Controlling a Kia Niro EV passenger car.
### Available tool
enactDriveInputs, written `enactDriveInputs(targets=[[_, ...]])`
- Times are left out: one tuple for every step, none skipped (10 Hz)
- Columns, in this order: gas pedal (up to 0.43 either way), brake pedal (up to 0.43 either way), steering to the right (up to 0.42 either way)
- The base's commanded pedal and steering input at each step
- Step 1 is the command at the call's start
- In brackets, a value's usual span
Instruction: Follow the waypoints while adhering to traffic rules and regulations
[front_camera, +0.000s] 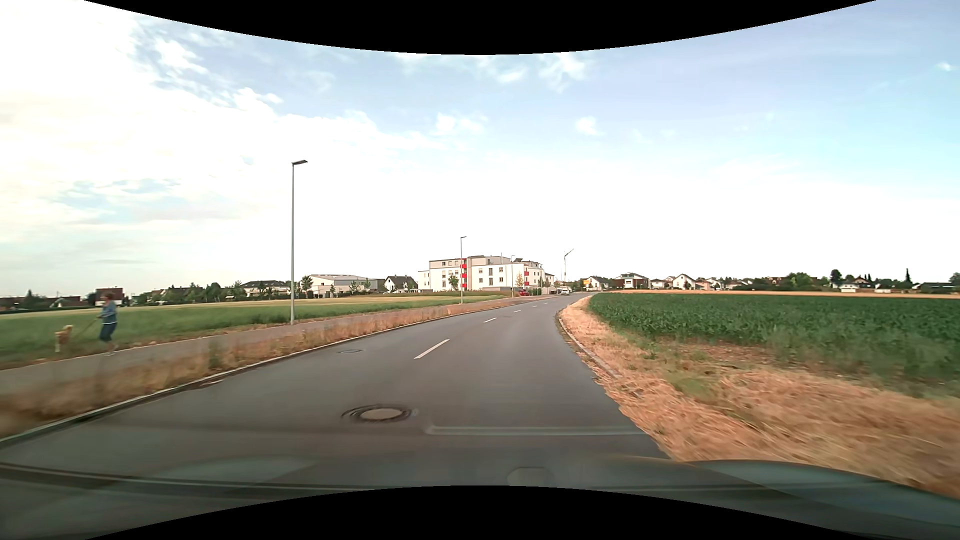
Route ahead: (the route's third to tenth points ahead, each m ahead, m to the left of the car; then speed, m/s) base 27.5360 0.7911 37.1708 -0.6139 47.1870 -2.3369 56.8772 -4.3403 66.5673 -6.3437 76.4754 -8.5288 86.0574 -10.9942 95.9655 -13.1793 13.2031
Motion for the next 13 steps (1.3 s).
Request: enactDriveInputs(targets=[[0.059,0.0,0.019],[0.059,0.0,0.019],[0.059,0.0,0.02],[0.059,0.0,0.02],[0.059,0.0,0.021],[0.059,0.0,0.02],[0.059,0.0,0.022],[0.059,0.0,0.025],[0.059,0.0,0.027],[0.059,0.0,0.027],[0.059,0.0,0.027],[0.059,0.0,0.027],[0.059,0.0,0.027]])
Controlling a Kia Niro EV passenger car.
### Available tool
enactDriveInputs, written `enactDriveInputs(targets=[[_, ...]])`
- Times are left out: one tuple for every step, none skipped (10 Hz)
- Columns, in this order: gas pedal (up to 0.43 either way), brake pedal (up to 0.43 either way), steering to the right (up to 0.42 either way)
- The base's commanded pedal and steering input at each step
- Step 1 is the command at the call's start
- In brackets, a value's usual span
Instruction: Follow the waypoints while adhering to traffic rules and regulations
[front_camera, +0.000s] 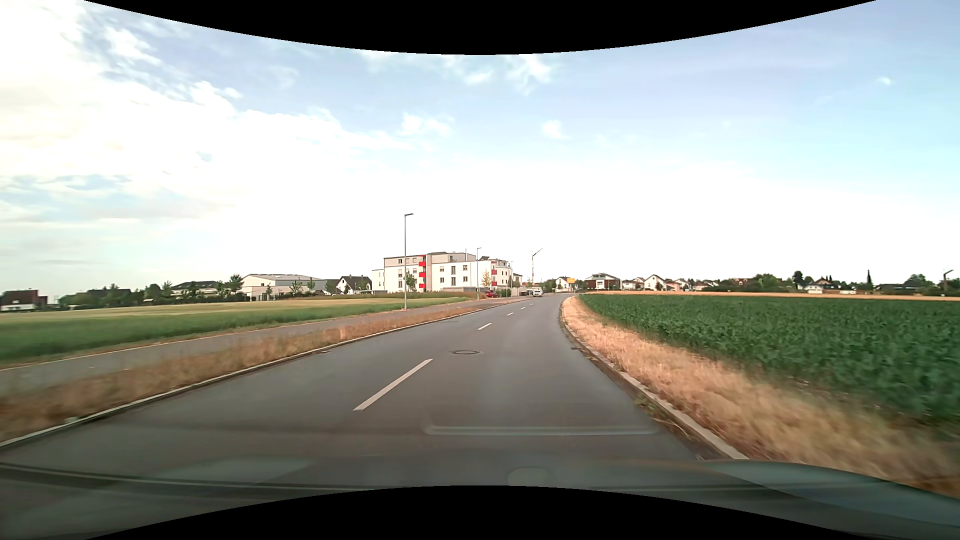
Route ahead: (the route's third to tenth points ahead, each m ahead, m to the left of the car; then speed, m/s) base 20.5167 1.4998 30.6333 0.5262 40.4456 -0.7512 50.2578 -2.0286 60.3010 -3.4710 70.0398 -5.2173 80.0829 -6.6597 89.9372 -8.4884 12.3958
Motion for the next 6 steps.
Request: enactDriveInputs(targets=[[0.059,0.0,0.027],[0.059,0.0,0.027],[0.059,0.0,0.028],[0.059,0.0,0.028],[0.059,0.0,0.028],[0.059,0.0,0.028]])
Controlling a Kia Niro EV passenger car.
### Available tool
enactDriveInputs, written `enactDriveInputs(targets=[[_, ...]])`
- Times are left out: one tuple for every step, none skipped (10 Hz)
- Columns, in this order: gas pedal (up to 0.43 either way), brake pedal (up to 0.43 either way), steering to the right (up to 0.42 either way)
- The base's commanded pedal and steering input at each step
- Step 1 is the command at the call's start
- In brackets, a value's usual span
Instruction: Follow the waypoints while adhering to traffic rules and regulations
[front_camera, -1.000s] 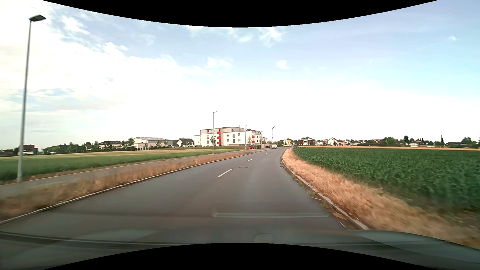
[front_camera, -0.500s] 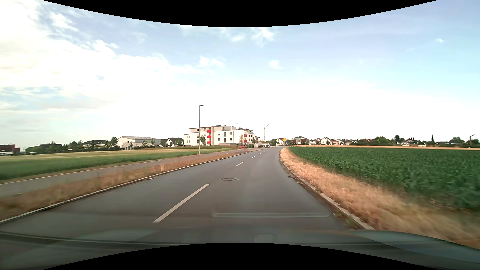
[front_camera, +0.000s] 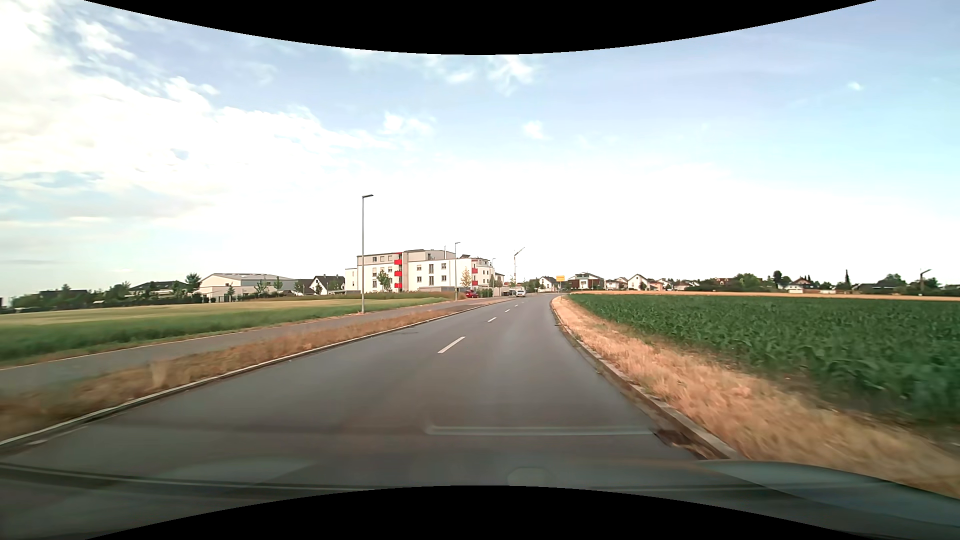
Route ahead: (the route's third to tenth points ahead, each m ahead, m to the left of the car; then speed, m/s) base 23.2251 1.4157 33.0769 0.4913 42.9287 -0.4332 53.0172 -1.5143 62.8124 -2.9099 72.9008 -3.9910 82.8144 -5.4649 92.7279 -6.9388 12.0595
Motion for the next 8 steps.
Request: enactDriveInputs(targets=[[0.059,0.0,0.028],[0.059,0.0,0.028],[0.067,0.0,0.028],[0.067,0.0,0.028],[0.067,0.0,0.028],[0.067,0.0,0.028],[0.067,0.0,0.027],[0.067,0.0,0.026]])
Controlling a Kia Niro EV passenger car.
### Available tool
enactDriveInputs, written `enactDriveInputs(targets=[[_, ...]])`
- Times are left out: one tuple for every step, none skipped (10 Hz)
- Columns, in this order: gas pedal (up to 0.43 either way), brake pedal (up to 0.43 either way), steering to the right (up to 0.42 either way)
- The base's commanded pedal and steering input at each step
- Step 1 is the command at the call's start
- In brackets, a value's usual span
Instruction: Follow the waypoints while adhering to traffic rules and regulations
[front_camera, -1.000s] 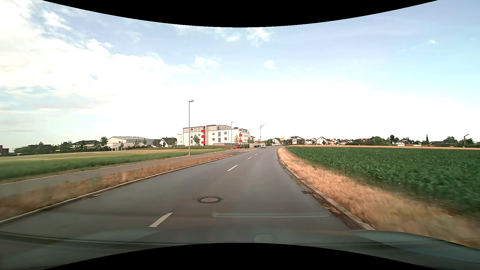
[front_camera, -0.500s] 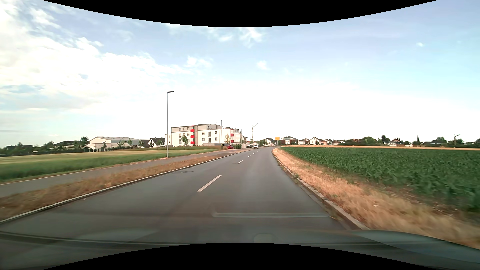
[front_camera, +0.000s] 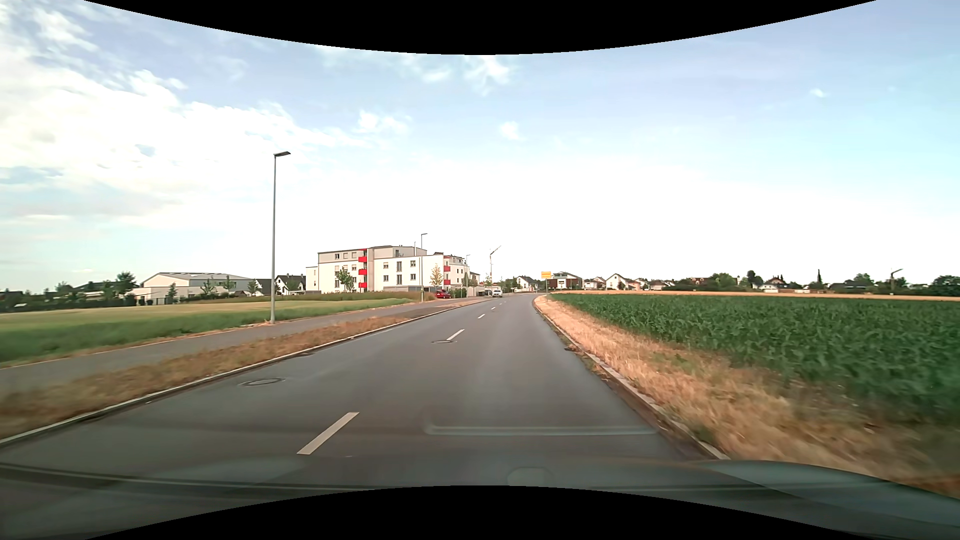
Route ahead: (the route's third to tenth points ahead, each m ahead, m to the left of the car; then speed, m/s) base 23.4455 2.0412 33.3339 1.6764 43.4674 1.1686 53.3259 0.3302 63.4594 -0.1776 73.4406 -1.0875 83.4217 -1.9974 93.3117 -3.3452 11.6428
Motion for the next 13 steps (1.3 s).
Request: enactDriveInputs(targets=[[0.067,0.0,0.025],[0.067,0.0,0.022],[0.067,0.0,0.019],[0.067,0.0,0.017],[0.067,0.0,0.014],[0.079,0.0,0.01],[0.079,0.0,0.008],[0.087,0.0,0.008],[0.087,0.0,0.008],[0.087,0.0,0.006],[0.087,0.0,0.006],[0.118,0.0,0.006],[0.157,0.0,0.005]])
